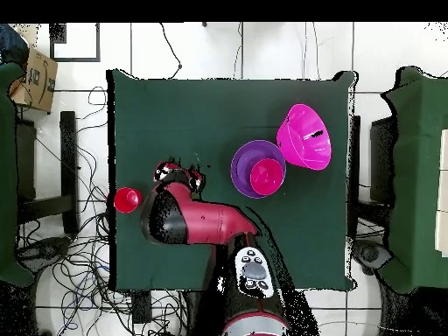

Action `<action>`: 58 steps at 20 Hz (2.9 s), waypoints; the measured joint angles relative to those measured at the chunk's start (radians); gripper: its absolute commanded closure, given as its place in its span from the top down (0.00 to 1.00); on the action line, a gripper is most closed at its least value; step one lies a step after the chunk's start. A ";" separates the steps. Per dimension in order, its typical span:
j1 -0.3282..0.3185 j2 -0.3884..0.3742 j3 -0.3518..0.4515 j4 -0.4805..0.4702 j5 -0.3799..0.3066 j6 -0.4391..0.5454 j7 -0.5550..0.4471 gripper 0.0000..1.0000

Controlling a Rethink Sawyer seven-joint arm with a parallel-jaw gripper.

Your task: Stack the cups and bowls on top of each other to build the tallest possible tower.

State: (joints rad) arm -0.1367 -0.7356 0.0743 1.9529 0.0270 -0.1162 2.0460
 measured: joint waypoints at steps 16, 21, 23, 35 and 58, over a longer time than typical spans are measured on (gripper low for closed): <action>0.003 0.059 -0.029 -0.026 0.000 0.000 0.000 1.00; 0.004 0.086 -0.036 -0.034 0.000 0.000 0.000 1.00; 0.004 0.091 -0.037 -0.034 0.000 0.000 0.000 1.00; 0.004 0.097 -0.043 -0.035 0.000 0.000 0.000 1.00; -0.020 -0.032 -0.014 -0.027 0.030 0.006 0.000 1.00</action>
State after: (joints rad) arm -0.1569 -0.7675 0.0599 1.9258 0.0565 -0.1099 2.0460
